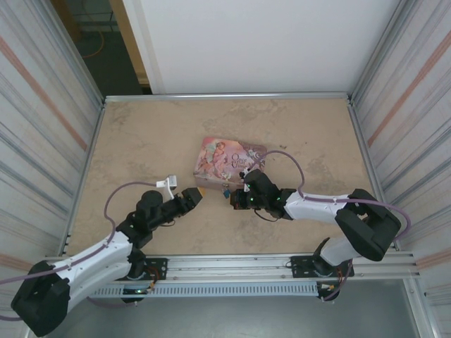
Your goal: Unlock the padlock with the key
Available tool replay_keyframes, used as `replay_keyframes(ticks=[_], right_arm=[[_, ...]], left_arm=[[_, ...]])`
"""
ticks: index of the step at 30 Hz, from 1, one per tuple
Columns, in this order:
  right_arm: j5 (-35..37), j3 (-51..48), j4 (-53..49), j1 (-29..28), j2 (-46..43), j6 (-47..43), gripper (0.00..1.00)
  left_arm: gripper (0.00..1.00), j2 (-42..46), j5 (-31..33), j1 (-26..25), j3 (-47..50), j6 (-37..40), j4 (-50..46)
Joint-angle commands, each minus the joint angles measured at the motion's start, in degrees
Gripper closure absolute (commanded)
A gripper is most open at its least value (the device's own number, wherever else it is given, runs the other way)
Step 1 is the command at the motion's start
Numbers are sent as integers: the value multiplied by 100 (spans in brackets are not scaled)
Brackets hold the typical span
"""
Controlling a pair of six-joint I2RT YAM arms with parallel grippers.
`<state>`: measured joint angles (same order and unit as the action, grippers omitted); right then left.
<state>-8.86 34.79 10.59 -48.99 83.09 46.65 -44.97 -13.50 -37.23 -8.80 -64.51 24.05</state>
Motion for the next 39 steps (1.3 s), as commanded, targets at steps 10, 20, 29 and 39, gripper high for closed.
replay_keyframes(ticks=[10,20,29,39], right_arm=[[-22,48,224,8,-227,902,100],[-39,33,207,21,-264,933,100],[-37,17,285,28,-242,960,100],[-45,-2,356,30,-234,990,100]], left_arm=[[38,-1157,-267,-115,-58,-725,1331],[39,-2275,-476,-120,-366,-752,2024],[44,-3429,-608,-109,-579,-857,2868],[47,-4413,-816,-108,-752,-1144,3825]])
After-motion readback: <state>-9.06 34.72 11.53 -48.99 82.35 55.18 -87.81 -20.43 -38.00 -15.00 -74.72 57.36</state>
